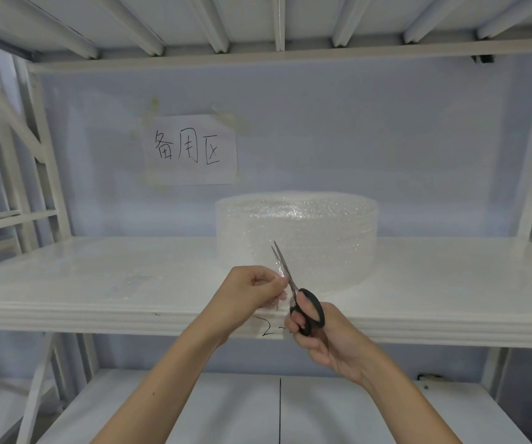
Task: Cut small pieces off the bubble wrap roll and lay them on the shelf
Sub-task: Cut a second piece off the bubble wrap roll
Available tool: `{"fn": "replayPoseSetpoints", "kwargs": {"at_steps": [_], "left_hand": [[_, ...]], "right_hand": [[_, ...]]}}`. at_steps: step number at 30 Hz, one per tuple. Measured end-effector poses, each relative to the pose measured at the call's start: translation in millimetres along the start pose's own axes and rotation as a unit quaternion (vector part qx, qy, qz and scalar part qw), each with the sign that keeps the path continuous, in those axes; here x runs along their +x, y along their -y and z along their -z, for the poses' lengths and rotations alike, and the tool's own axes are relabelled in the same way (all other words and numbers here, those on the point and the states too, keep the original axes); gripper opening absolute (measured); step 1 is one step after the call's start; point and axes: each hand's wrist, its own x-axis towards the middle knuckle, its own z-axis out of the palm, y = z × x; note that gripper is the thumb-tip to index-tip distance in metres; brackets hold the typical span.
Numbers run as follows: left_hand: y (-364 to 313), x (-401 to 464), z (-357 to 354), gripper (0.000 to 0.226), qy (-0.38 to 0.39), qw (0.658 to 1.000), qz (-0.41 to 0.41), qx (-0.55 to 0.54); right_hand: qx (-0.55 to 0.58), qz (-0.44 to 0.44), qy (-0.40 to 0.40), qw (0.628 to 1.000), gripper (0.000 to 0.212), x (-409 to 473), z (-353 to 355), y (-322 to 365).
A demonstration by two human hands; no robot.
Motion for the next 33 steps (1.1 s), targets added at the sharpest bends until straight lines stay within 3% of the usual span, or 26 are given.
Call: {"fn": "replayPoseSetpoints", "kwargs": {"at_steps": [12, 15, 18, 24, 28, 33], "left_hand": [[-4.0, -5.9, 9.9, 0.014, 0.053, 0.998, 0.013, 0.042], [-9.8, -5.5, 14.3, 0.034, 0.055, 0.997, 0.043, 0.024], [-12.3, -3.1, 15.0, 0.047, 0.009, 0.998, 0.061, -0.024], [-12.6, 4.4, 7.4, 0.034, -0.1, 0.995, 0.0, -0.006], [-12.1, 5.7, 3.7, 0.012, -0.089, 0.995, -0.018, -0.031], [-9.0, 6.4, 5.2, 0.013, -0.074, 0.996, -0.03, -0.036]], "right_hand": [[0.002, 0.024, -0.018, 1.0, 0.042, 6.4, -8.3, 5.3], [-0.005, 0.035, -0.015, 0.999, 0.041, 5.8, -8.3, 3.5], [-0.001, 0.034, -0.022, 0.999, 0.04, 5.2, -8.5, 1.9], [-0.01, 0.032, -0.029, 0.999, 0.038, 3.4, -7.7, 3.8], [-0.016, 0.036, -0.023, 0.999, 0.041, 3.5, -7.1, 6.7], [-0.009, 0.025, -0.015, 1.0, 0.044, 4.8, -5.7, 9.7]]}}
